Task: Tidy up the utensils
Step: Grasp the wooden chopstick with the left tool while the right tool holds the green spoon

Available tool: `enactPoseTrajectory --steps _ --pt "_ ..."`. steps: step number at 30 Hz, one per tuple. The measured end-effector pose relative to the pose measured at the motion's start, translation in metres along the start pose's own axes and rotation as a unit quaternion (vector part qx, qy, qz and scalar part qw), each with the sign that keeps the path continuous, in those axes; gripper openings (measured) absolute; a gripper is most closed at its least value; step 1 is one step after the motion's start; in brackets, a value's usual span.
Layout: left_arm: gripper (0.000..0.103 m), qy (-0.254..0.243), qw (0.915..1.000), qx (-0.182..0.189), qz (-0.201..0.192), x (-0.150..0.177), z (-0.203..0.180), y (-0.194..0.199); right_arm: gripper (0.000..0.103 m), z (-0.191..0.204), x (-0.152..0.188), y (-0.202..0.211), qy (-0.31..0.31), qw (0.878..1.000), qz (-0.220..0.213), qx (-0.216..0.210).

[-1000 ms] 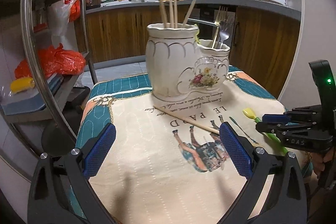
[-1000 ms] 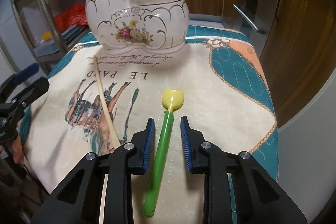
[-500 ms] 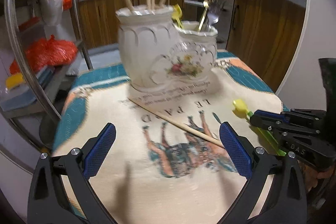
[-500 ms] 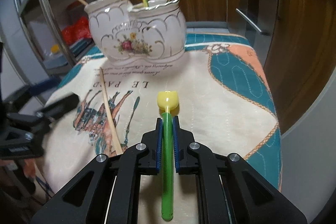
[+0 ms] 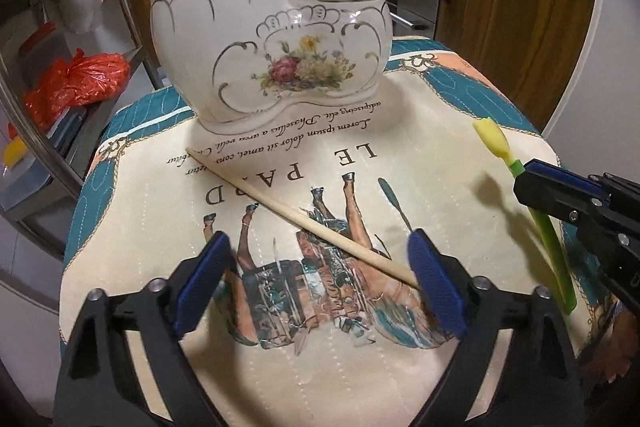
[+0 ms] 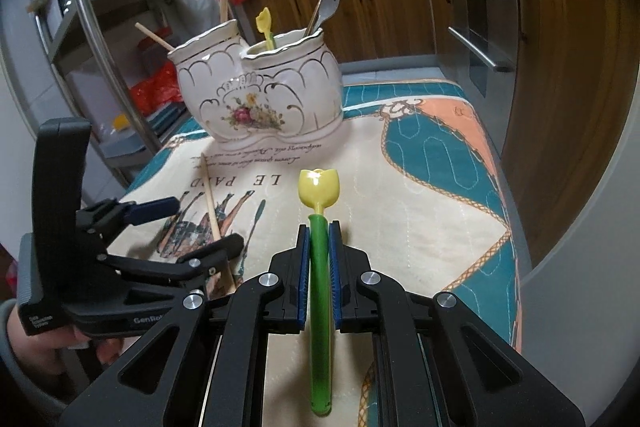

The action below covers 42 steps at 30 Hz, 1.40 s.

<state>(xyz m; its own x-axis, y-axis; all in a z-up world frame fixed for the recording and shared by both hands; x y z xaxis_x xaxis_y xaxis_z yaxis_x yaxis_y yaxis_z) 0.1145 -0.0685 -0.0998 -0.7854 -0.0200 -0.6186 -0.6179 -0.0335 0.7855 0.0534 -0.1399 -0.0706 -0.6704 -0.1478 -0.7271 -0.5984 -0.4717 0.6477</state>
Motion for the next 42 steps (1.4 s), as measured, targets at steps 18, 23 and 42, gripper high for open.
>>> enactPoseTrajectory --steps 18,23,42 --pt "0.009 0.029 0.9988 0.019 0.034 0.015 0.062 0.022 0.01 0.007 0.001 0.006 0.006 1.0 -0.008 -0.005" --pt "0.008 0.033 0.9981 0.035 0.039 0.021 0.072 0.027 0.01 0.007 0.001 0.007 0.009 1.0 -0.008 -0.003" --pt "0.011 -0.009 0.9969 0.069 0.038 0.046 0.073 0.047 0.01 0.015 0.004 0.002 0.022 1.0 -0.004 0.001"
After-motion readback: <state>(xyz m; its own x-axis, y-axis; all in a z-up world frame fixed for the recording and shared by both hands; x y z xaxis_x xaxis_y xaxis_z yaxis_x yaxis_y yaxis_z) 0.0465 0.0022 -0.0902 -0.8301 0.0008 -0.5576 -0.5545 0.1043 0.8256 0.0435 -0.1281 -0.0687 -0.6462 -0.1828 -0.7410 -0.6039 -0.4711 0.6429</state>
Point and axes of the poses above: each gripper's, at about its wrist camera, not at the fingertips, and y roughly against the way its jaws point, z to its left, x to its underside, the point moved 7 cm from there along -y, roughly the way its jaws point, and after that the axes turned 6 degrees about y, right-handed, at the moved point
